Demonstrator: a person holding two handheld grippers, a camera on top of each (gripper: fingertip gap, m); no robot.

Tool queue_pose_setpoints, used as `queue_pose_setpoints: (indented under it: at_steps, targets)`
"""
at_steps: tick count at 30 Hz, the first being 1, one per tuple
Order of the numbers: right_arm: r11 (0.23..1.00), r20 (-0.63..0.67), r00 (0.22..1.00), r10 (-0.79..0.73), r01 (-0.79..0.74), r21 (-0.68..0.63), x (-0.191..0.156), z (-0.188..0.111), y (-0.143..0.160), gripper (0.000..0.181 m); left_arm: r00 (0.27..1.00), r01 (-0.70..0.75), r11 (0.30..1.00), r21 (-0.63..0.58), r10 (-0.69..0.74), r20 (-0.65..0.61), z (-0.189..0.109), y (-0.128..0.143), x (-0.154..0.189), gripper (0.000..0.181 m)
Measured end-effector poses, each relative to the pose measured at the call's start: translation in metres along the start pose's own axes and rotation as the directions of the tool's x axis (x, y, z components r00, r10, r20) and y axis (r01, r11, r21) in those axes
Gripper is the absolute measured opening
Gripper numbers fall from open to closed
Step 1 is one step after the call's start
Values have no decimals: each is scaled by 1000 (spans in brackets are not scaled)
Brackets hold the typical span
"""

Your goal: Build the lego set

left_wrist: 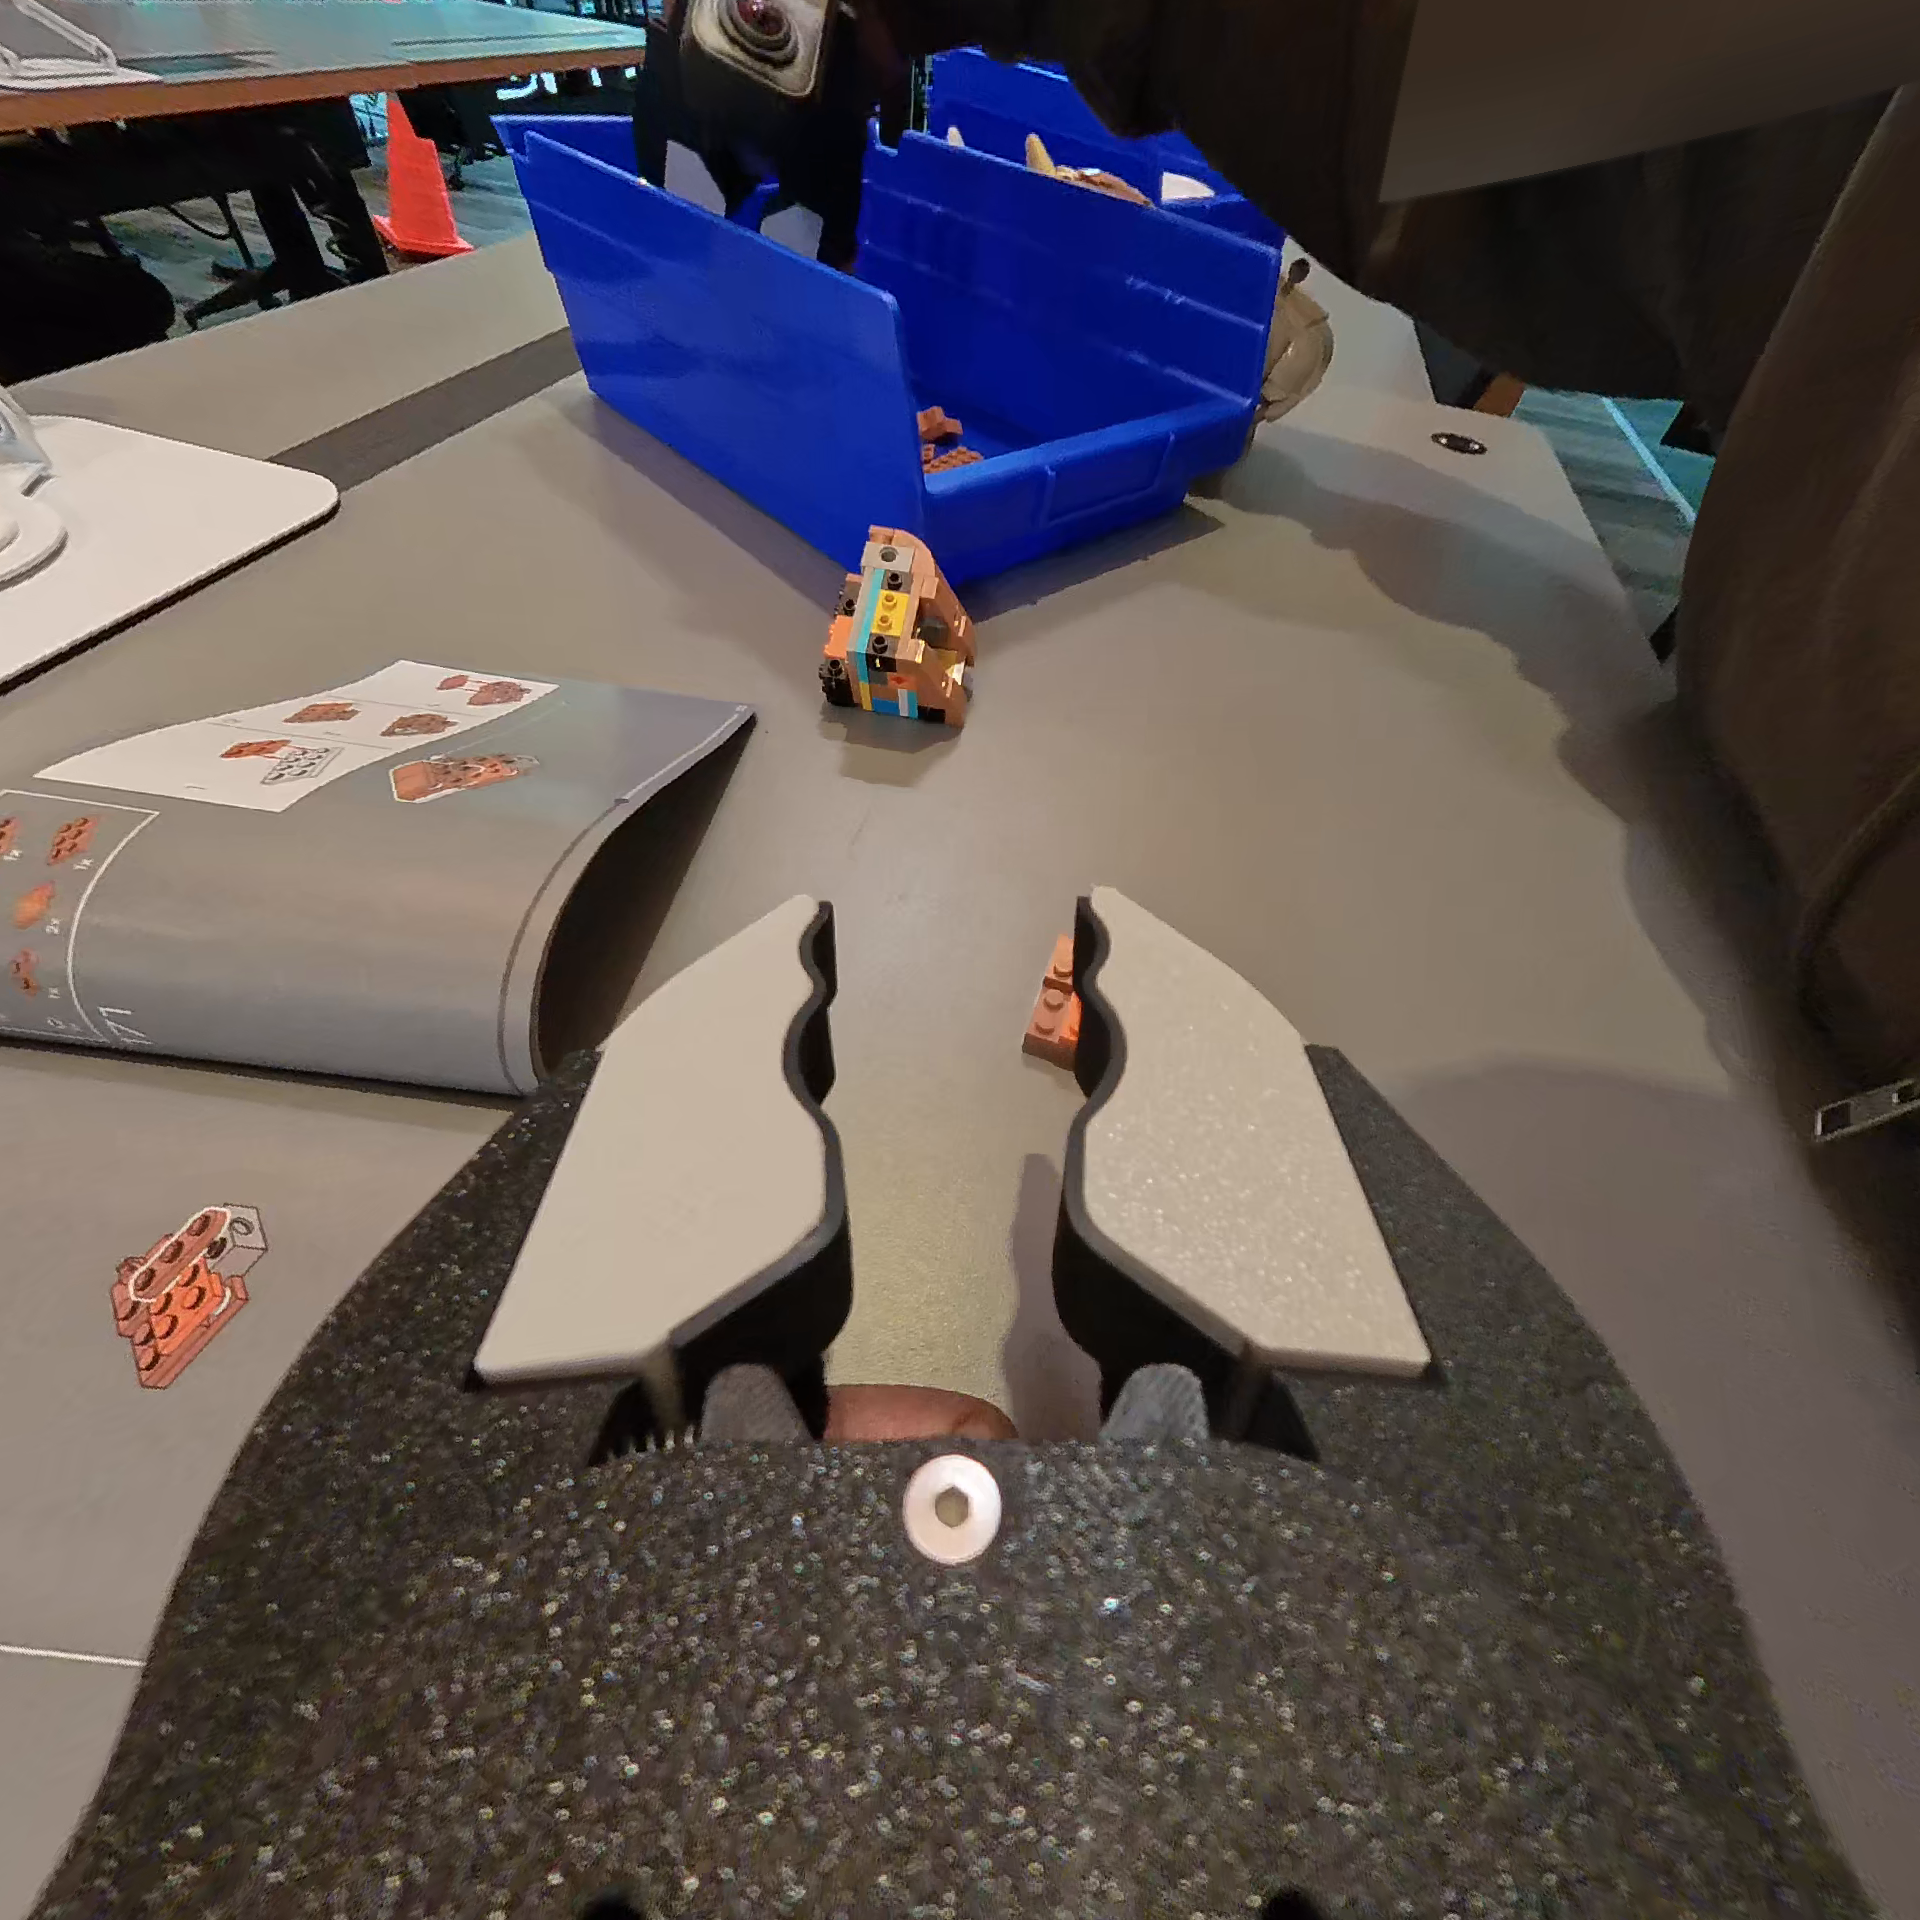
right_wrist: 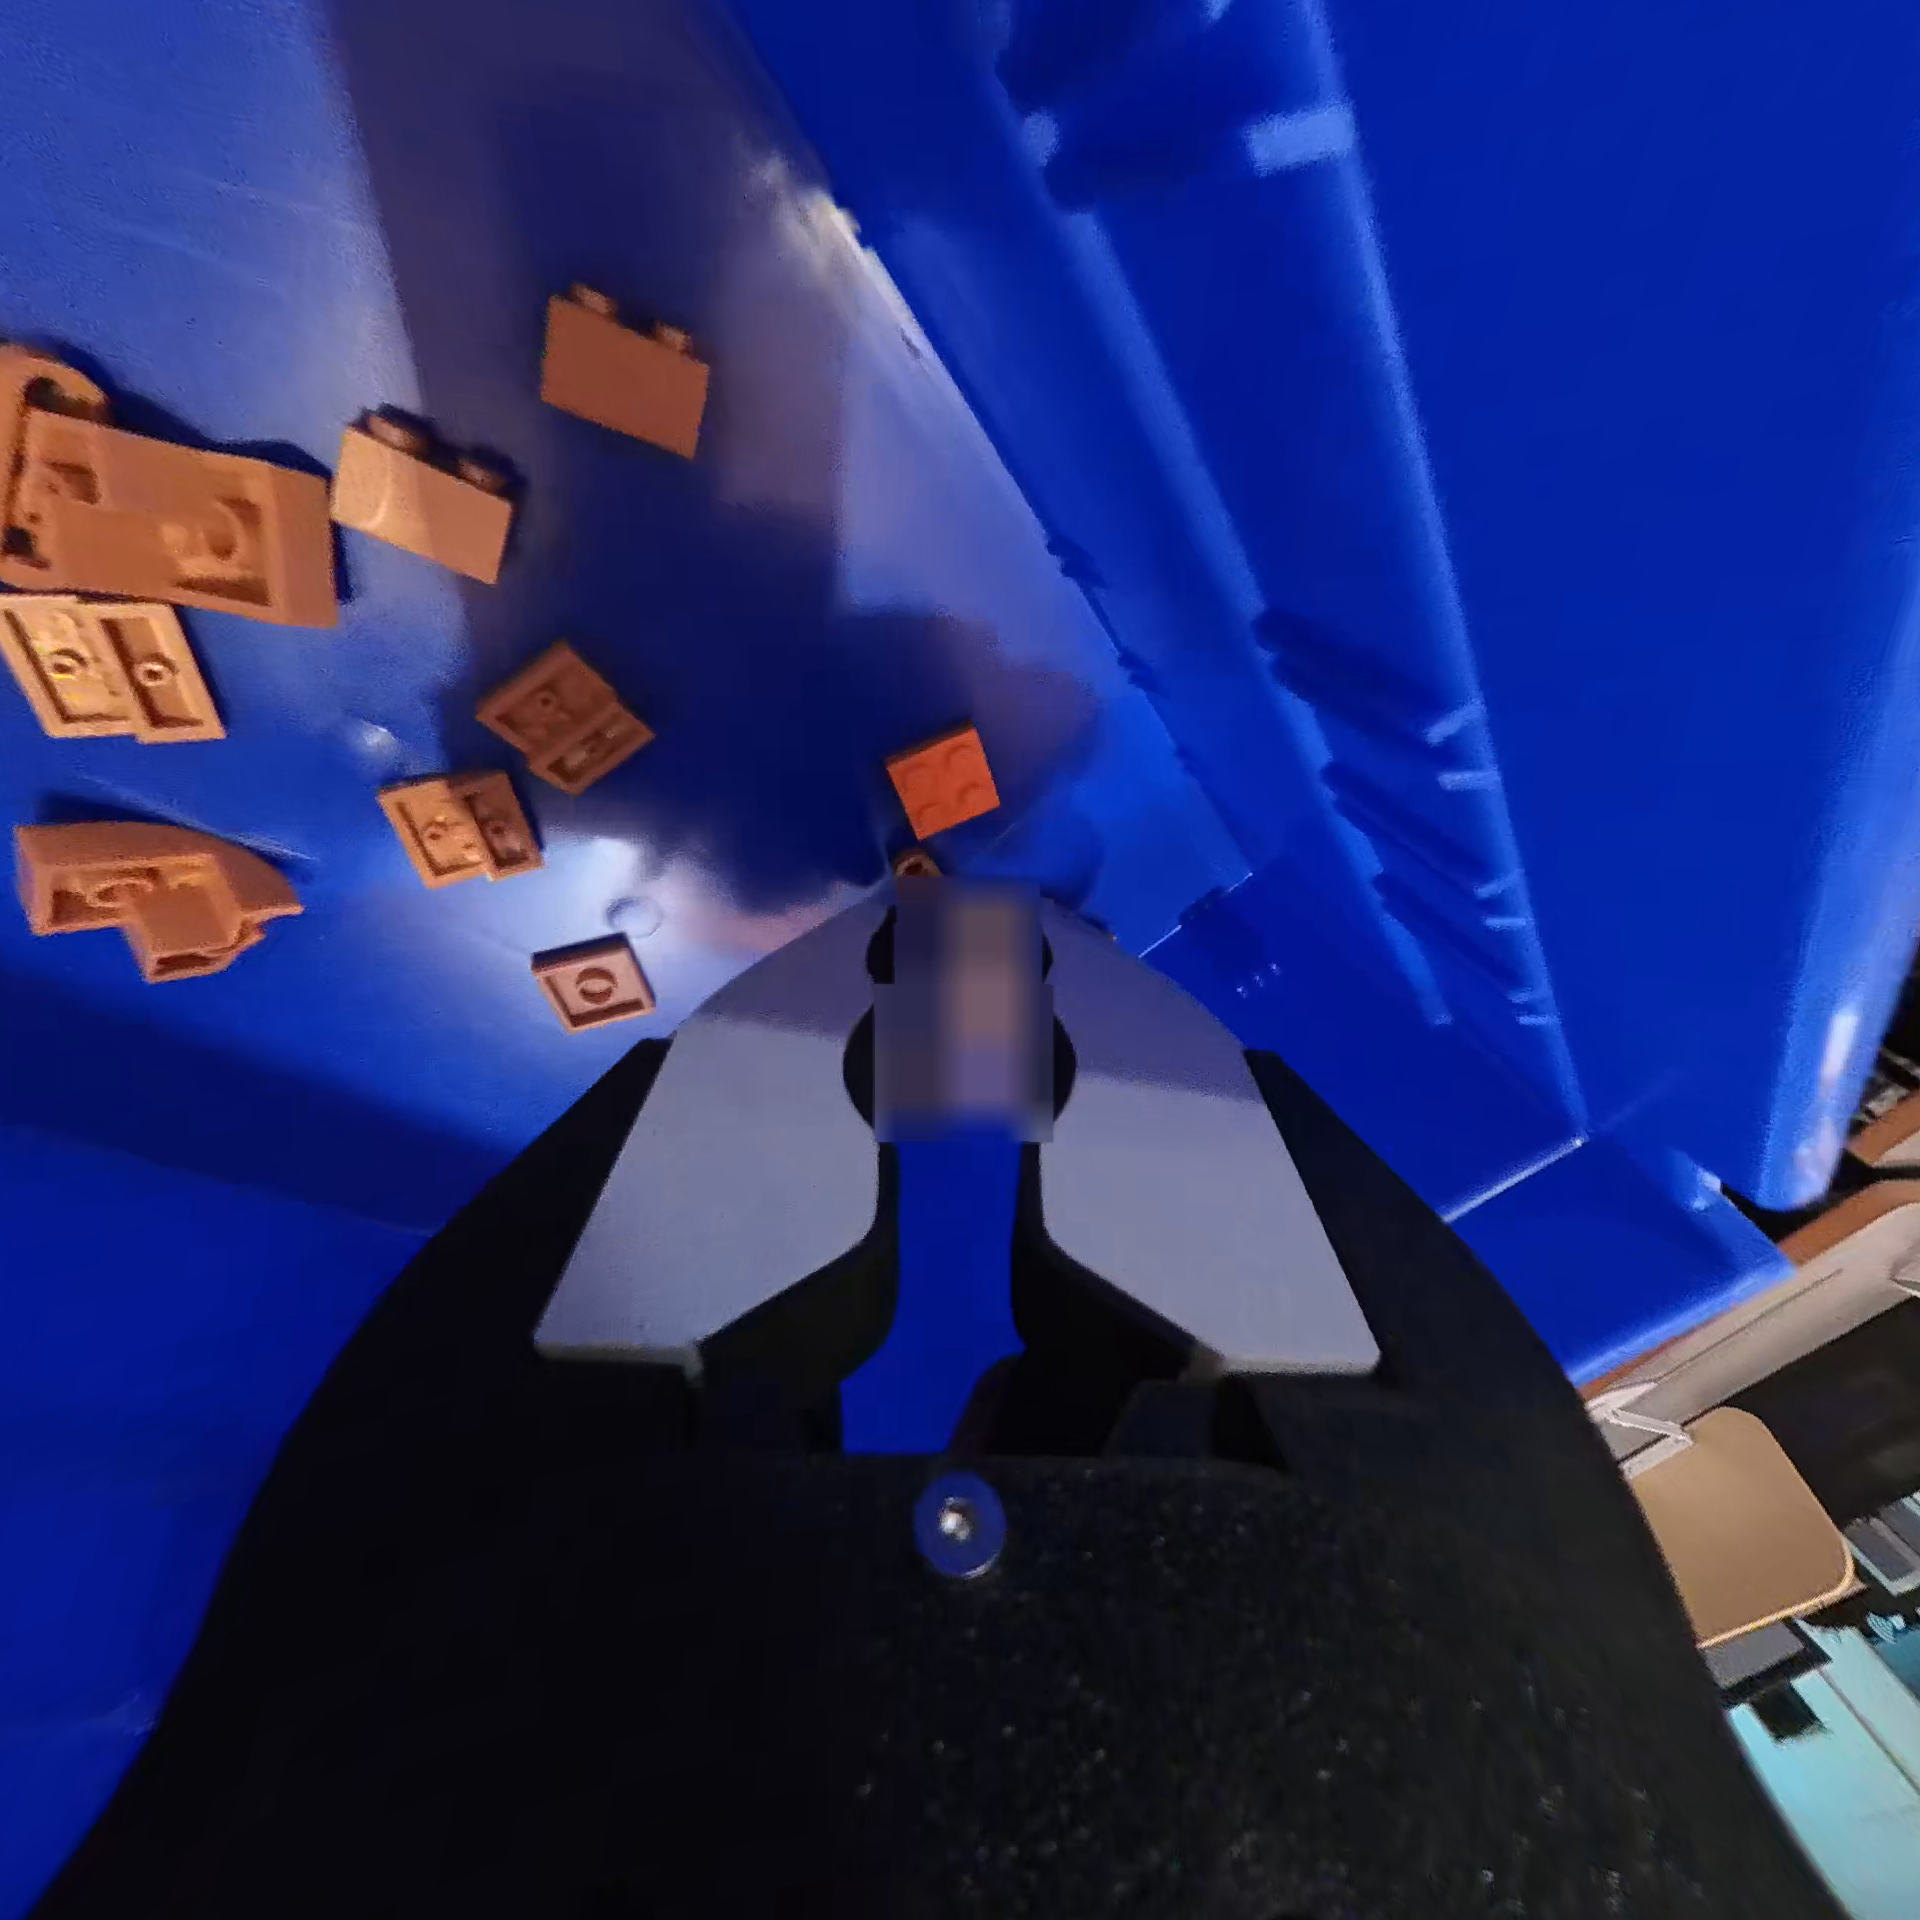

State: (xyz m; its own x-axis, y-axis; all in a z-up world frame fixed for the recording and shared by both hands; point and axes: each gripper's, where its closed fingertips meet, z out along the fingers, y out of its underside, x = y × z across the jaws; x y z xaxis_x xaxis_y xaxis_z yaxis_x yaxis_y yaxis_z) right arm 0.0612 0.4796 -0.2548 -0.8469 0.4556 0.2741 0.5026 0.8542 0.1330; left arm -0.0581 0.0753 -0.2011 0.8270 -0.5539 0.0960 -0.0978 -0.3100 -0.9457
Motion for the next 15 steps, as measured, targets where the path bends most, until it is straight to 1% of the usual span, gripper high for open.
queue_pose_setpoints:
  at_steps: [2, 3, 6, 8, 10, 12, 13, 15]
  targets:
    - [1000, 16, 1000, -7, 8, -25, -1, 5, 3, 19, 1000, -8, 1000, -2, 8, 2, 0, 0, 1, 44]
    - [1000, 15, 1000, -3, 3, -26, -1, 7, 4, 14, 1000, -9, 1000, -2, 9, 4, 0, 0, 1, 44]
    - [999, 26, 998, 48, -48, -13, -1, 7, 4, 8, 1000, -5, 1000, -1, 5, 5, 0, 0, 0, 44]
    - [996, 27, 996, 90, -89, -9, -3, 7, 4, 8, 1000, 1, 1000, 1, -1, 9, 0, 0, -1, 44]
    - [992, -5, 992, 128, -128, -13, -3, 4, 6, 8, 1000, 4, 1000, 8, -5, 14, -1, -1, -2, 43]
    - [984, -72, 981, 178, -178, 19, -2, -12, 3, 8, 1000, 7, 1000, 18, -7, 21, -2, -2, -3, 43]
    - [976, -112, 970, 216, -210, 60, -1, -26, -3, 8, 1000, 9, 1000, 24, -10, 25, -3, -3, -4, 43]
    - [949, -210, 932, 296, -261, 177, 0, -64, -24, 8, 999, 16, 999, 38, -18, 39, -4, -4, -6, 42]
